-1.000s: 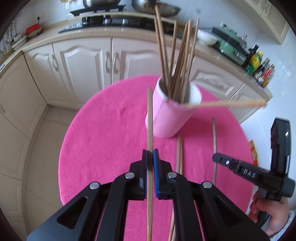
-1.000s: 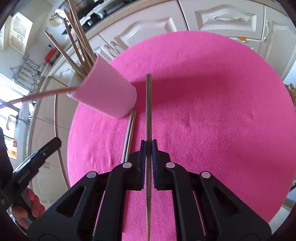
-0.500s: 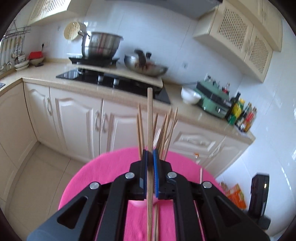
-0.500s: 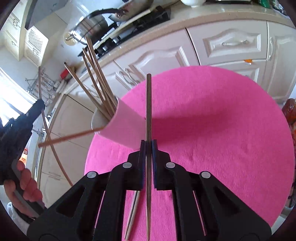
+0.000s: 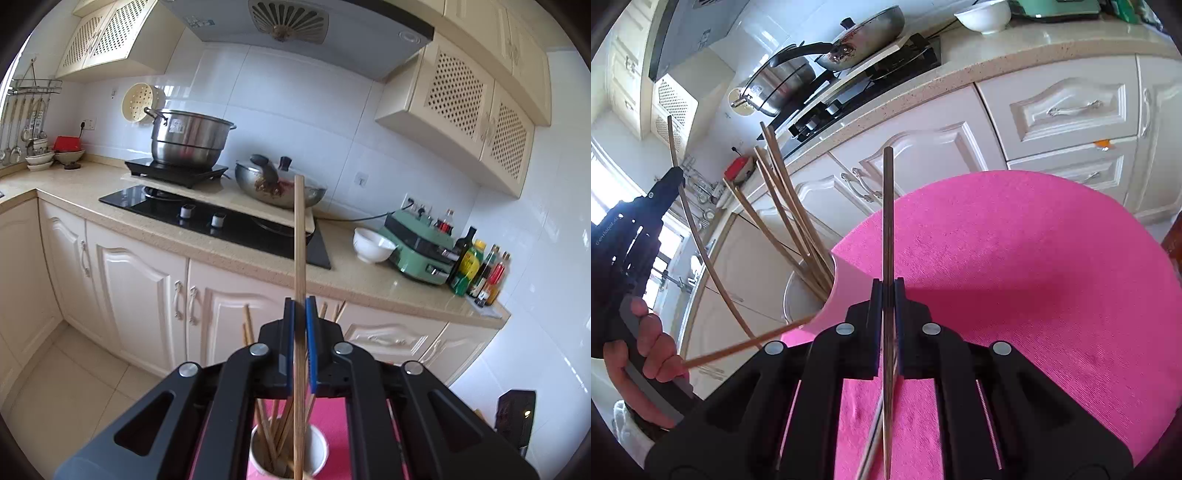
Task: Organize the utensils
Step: 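Lift both chopsticks and carry them above the pink cup, then lower both chopsticks into the pink cup and open left tool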
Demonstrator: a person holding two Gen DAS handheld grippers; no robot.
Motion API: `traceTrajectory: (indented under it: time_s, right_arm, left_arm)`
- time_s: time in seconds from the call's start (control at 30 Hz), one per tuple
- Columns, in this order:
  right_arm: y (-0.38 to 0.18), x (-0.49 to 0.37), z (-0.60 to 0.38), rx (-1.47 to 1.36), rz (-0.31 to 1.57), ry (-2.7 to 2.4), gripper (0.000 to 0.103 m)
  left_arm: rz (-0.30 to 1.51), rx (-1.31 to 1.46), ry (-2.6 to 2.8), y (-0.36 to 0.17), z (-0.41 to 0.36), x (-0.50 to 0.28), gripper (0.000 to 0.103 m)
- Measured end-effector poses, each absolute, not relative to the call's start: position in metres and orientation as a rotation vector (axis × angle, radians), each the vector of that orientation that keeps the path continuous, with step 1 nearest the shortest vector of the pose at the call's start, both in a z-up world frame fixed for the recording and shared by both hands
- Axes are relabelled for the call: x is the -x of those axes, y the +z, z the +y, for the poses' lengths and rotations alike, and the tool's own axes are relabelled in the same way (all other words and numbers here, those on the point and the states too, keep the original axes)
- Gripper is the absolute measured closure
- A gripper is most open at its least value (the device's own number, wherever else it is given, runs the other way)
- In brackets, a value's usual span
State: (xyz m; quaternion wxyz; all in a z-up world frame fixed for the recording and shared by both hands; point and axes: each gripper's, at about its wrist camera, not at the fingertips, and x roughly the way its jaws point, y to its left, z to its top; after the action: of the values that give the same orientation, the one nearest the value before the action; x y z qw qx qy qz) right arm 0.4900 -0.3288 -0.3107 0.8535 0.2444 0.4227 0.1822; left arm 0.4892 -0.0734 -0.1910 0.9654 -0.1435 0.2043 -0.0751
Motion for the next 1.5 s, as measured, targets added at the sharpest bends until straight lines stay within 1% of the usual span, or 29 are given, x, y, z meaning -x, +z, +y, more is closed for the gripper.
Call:
traceTrajectory:
  time_s: [0.27, 0.63, 0.9, 1.2, 1.5]
  right_arm:
    - [-0.318, -0.506, -0.324, -0.519, 0.885, 0.400, 0.096]
    - [-0.322, -0.515, -0.325, -0.531, 0.869, 0.398, 0.096]
    - [-0.301, -0.515, -0.322, -0.517, 0.804, 0.394, 0.096]
    - [-0.272, -0.507, -0.317, -0.484, 0.708, 0.355, 0.096]
    - [-0.225, -0.505, -0.308, -0.446, 0.524, 0.326, 0.096]
  left_arm:
    - [0.346, 0.238, -0.122, -0.200, -0.082, -0.508, 0.097]
    - [0.394, 0.176, -0.108, -0.236, -0.090, -0.513, 0.097]
    - [0.478, 0.181, -0.120, -0.256, -0.082, -0.493, 0.097]
    - [0.537, 0.179, -0.130, -0.267, -0.075, -0.467, 0.097]
    - [0.564, 0.165, -0.150, -0.267, -0.075, -0.451, 0.097]
